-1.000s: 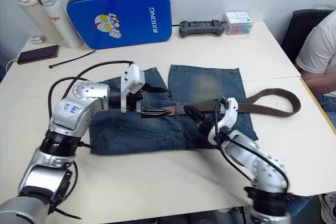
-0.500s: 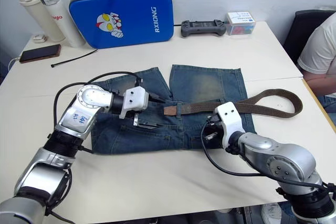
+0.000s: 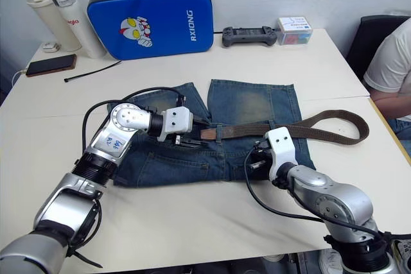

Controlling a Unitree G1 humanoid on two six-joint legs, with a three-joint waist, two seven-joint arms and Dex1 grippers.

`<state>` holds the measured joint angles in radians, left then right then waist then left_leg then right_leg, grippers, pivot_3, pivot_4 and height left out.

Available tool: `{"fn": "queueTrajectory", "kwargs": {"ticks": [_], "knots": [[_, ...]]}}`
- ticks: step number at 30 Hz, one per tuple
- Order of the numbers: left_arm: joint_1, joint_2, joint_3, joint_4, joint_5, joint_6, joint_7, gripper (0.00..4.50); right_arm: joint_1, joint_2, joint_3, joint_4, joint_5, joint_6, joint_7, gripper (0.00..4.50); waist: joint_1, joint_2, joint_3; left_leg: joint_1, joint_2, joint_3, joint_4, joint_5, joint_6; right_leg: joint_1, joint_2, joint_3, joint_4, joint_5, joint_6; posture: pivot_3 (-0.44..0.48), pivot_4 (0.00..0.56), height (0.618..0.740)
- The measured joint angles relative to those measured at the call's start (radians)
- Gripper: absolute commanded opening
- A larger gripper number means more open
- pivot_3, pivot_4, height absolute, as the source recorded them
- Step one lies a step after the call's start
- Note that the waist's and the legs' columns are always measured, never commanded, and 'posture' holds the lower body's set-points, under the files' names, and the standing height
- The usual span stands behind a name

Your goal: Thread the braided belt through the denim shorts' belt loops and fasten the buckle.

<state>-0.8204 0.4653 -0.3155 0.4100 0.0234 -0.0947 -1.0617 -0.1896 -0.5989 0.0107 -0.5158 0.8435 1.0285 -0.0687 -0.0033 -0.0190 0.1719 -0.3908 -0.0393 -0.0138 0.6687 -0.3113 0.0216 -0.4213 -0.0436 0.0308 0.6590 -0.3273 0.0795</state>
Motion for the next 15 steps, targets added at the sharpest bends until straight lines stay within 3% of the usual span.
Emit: {"fn": "queueTrajectory", "kwargs": {"ticks": [6,7,9,13,15], "knots": [[-0.030,-0.042,-0.022,0.075,0.069,-0.038,0.038,2.93,-0.007,0.034,-0.015,0.001,-0.043,0.023,0.015,0.00,0.002,-0.004,-0.002,0.000,0.000,0.000,0.000,0.000,0.000,0.000,0.000,0.000,0.000,0.000,0.000,0.000,0.150,0.738],[-0.034,-0.047,-0.023,0.079,0.075,-0.040,0.044,2.54,-0.010,0.038,-0.015,0.003,-0.046,0.024,0.016,0.00,0.002,-0.004,-0.002,0.000,0.000,0.000,0.000,0.000,0.000,0.000,0.000,0.000,0.000,0.000,0.000,0.000,0.150,0.738],[-0.043,-0.057,-0.023,0.090,0.084,-0.044,0.056,2.29,-0.014,0.043,-0.015,0.003,-0.058,0.030,0.022,0.00,0.001,-0.004,-0.002,0.000,0.000,0.000,0.000,0.000,0.000,0.000,0.000,0.000,0.000,0.000,0.000,0.000,0.150,0.738],[-0.050,-0.063,-0.018,0.117,0.085,-0.038,0.065,0.95,-0.018,0.059,-0.018,0.003,-0.078,0.039,0.032,0.00,0.000,-0.004,-0.002,0.000,0.000,0.000,0.000,0.000,0.000,0.000,0.000,0.000,0.000,0.000,0.000,0.000,0.150,0.738],[-0.055,-0.061,-0.012,0.119,0.082,-0.036,0.063,0.67,-0.019,0.066,-0.020,0.003,-0.089,0.042,0.037,0.00,0.000,-0.004,-0.003,0.000,0.000,0.000,0.000,0.000,0.000,0.000,0.000,0.000,0.001,0.000,0.000,0.000,0.150,0.738]]}}
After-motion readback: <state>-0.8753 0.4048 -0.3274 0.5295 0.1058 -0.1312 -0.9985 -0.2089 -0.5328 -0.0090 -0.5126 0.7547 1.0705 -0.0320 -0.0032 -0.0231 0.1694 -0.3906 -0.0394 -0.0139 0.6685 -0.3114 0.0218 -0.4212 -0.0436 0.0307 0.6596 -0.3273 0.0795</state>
